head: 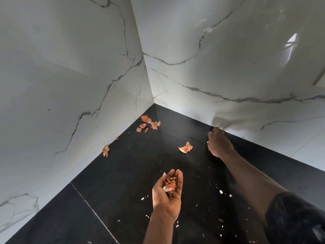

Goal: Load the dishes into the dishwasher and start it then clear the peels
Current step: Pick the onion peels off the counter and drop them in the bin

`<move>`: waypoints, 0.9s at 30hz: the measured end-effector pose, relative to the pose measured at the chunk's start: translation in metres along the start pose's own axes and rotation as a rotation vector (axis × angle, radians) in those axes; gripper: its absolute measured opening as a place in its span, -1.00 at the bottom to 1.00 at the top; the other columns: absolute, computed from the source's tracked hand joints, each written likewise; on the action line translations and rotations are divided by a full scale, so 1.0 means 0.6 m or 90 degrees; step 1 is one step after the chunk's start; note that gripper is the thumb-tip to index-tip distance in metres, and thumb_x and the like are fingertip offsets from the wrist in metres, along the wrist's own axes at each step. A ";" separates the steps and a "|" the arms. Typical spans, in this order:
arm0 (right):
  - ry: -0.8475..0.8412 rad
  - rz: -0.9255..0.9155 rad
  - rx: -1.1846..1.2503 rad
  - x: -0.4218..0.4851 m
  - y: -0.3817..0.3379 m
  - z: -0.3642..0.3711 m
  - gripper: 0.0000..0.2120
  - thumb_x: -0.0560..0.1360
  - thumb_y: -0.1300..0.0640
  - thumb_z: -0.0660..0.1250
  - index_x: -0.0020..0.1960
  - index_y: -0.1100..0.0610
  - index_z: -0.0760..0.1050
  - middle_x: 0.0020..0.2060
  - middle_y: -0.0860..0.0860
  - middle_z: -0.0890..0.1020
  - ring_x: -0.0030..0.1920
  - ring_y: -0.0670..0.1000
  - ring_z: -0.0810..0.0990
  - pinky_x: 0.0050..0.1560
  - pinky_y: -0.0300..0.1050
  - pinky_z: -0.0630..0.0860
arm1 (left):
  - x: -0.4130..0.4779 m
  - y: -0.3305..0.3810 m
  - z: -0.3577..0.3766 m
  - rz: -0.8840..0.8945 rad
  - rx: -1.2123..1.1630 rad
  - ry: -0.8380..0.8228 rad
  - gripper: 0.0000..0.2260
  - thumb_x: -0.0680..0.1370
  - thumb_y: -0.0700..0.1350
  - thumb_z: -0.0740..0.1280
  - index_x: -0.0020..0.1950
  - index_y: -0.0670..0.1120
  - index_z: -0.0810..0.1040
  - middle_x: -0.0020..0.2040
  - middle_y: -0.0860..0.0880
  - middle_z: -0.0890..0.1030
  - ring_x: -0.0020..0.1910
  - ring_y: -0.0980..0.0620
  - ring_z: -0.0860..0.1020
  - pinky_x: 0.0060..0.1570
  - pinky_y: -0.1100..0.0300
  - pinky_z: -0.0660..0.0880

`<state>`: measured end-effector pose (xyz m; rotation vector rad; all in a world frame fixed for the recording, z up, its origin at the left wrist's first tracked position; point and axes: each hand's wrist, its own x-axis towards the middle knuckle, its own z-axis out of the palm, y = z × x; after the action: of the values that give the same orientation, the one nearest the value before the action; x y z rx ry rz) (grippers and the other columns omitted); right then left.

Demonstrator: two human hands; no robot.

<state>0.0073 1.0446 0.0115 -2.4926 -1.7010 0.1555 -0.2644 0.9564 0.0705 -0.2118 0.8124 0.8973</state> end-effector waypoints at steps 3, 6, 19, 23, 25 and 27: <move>-0.004 0.023 0.004 0.007 -0.002 -0.005 -0.74 0.62 0.12 0.27 0.23 0.26 0.45 0.30 0.25 0.40 0.26 0.24 0.48 0.18 0.09 0.54 | 0.000 0.000 0.002 -0.001 -0.001 -0.005 -0.75 0.64 -0.19 0.24 0.09 -0.39 0.57 0.00 -0.35 0.65 0.04 -0.24 0.64 -0.19 -0.03 0.69; -0.046 0.031 -0.008 0.009 0.001 -0.008 -0.68 0.66 0.07 0.20 0.30 0.26 0.41 0.34 0.25 0.39 0.34 0.24 0.43 0.24 0.10 0.47 | -0.003 0.000 0.001 -0.002 0.004 -0.006 -0.74 0.64 -0.19 0.24 0.06 -0.39 0.58 0.00 -0.35 0.65 0.02 -0.25 0.65 -0.21 -0.03 0.69; 0.026 -0.054 0.050 -0.031 -0.071 0.001 -0.82 0.55 0.28 0.37 0.15 0.21 0.62 0.06 0.10 0.58 0.07 0.06 0.60 0.02 -0.11 0.62 | 0.004 -0.004 0.009 -0.004 0.004 -0.006 -0.74 0.63 -0.18 0.26 0.07 -0.39 0.58 0.07 -0.34 0.64 0.05 -0.25 0.65 -0.15 -0.03 0.68; 0.035 -0.085 0.108 -0.037 -0.113 0.006 -0.78 0.56 0.26 0.39 0.20 0.17 0.61 0.09 0.08 0.58 0.07 0.04 0.60 0.04 -0.11 0.60 | 0.002 -0.008 0.008 -0.002 0.014 -0.005 -0.74 0.64 -0.17 0.26 0.10 -0.38 0.58 0.07 -0.34 0.65 0.05 -0.24 0.66 -0.16 -0.01 0.69; 0.056 -0.071 0.109 -0.037 -0.122 0.005 -0.77 0.56 0.21 0.39 0.21 0.19 0.60 0.12 0.10 0.56 0.11 0.06 0.57 0.05 -0.11 0.60 | 0.002 -0.008 0.007 -0.001 0.011 -0.002 -0.74 0.64 -0.18 0.26 0.11 -0.38 0.58 0.07 -0.34 0.65 0.05 -0.24 0.66 -0.15 -0.01 0.69; 0.056 -0.048 0.083 -0.039 -0.123 0.007 -0.74 0.57 0.12 0.38 0.23 0.18 0.56 0.18 0.13 0.53 0.16 0.09 0.53 0.06 -0.09 0.60 | 0.000 -0.006 0.006 0.001 0.010 -0.005 -0.74 0.64 -0.18 0.26 0.11 -0.38 0.58 0.08 -0.34 0.65 0.04 -0.24 0.66 -0.15 -0.01 0.69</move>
<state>-0.0699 1.0496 0.0195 -2.3043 -1.6905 0.1423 -0.2596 0.9556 0.0725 -0.1938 0.8120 0.8921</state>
